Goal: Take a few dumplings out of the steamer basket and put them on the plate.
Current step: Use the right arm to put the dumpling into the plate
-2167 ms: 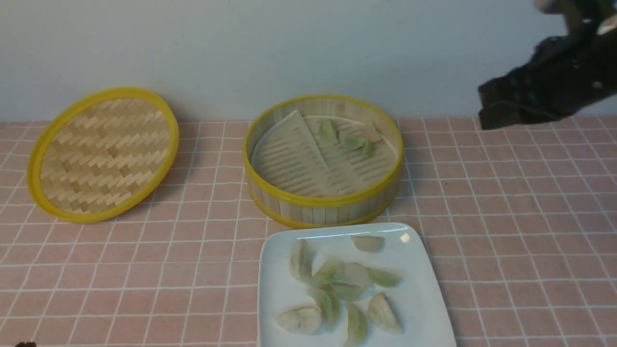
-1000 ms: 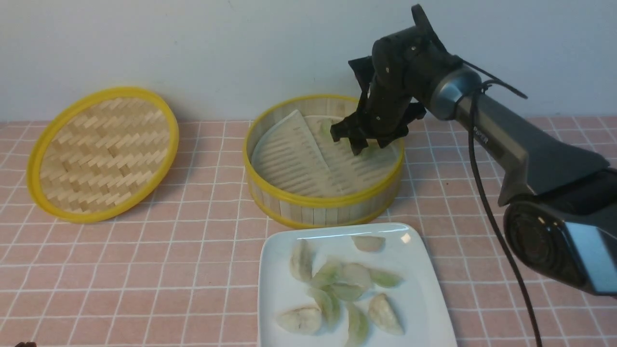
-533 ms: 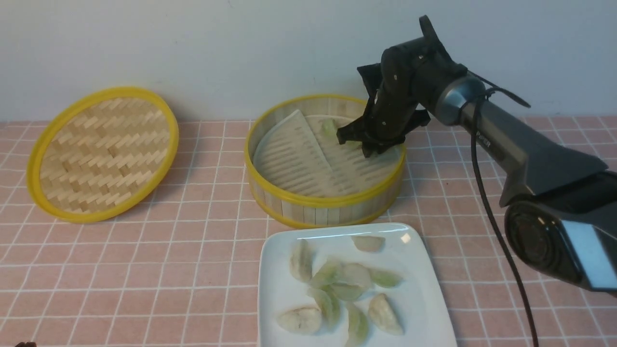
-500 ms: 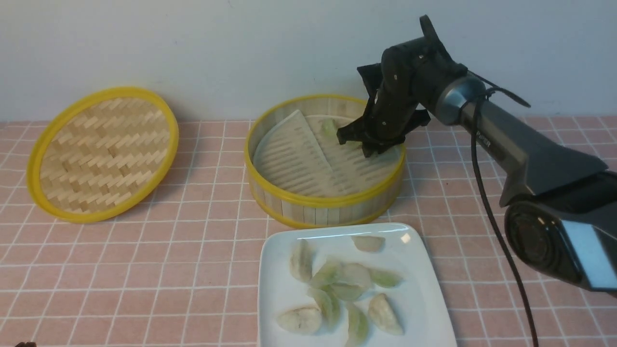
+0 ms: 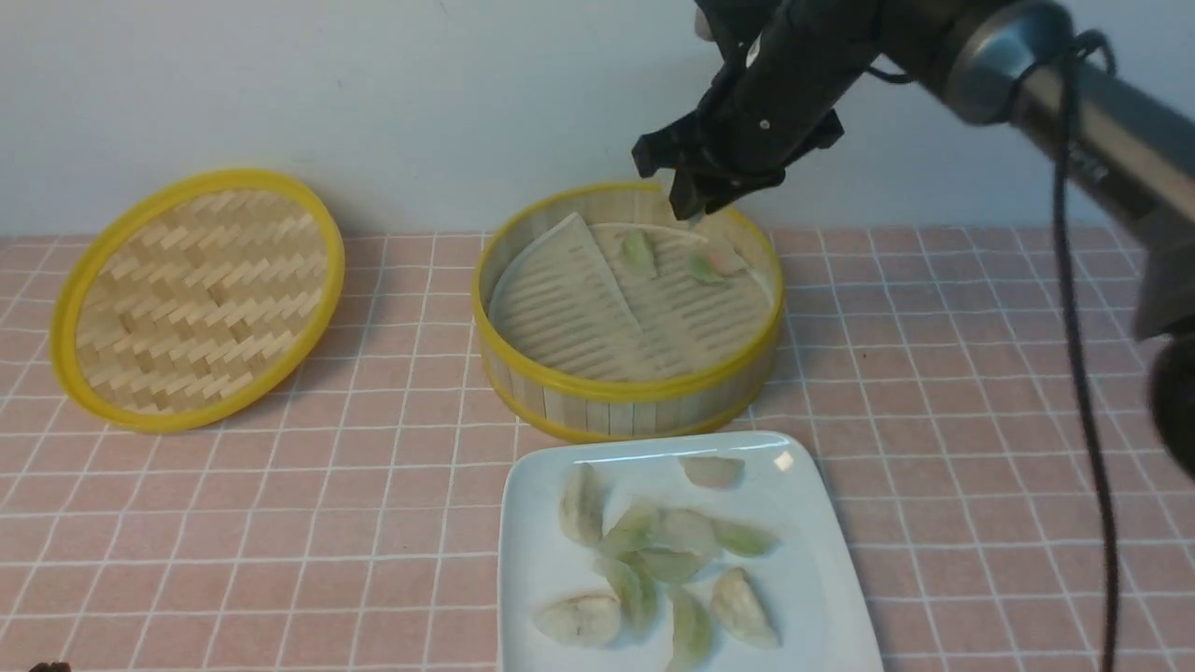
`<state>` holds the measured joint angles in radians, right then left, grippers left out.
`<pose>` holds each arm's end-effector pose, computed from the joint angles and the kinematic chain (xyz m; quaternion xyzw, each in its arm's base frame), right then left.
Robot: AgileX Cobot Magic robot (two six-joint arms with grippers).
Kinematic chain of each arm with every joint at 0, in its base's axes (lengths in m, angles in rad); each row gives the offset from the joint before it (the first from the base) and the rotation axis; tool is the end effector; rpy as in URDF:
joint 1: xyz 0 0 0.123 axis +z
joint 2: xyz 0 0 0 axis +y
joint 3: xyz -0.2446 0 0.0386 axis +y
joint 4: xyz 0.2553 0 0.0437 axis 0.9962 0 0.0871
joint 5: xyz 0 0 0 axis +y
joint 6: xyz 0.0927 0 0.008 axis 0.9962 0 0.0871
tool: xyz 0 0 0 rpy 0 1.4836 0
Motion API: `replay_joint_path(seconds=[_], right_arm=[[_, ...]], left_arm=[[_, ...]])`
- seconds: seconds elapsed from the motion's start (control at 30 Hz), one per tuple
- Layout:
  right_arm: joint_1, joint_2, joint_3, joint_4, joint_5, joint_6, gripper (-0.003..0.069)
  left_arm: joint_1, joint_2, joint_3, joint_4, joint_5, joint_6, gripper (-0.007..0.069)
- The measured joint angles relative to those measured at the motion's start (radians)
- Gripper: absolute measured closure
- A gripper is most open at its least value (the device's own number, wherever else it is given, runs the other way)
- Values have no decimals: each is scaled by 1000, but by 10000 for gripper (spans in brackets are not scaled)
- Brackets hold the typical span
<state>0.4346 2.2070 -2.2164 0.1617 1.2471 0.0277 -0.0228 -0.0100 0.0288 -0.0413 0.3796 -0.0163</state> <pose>0.4194 0.2104 0.2591 -0.1880 0.9565 0.1257 0.1840 0.0996 -0.0037 0.1695 -0.0084 0.8080 -0.0290 0.5884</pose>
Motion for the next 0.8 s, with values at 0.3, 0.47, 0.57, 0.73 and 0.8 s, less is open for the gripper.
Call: replay_joint_path(seconds=[0.3,0.47,0.57,0.73,0.8], right_arm=[[148,-172,501,6,2,-28,518],[157,-132,514,-9,-19,-28,482],[157,-114,513,-12,-22,-28,417],[157,-104,468,-21,-17,-28,284],[155,-104,406,-48,-16,-34,248]], left_arm=[[0,0,0,0,0,0,631],[0,0,0,0,0,0,631],[0,0,0,0,0,0,631],[0,0,0,0,0,0,631],[0,0,0,0,0,0,631]])
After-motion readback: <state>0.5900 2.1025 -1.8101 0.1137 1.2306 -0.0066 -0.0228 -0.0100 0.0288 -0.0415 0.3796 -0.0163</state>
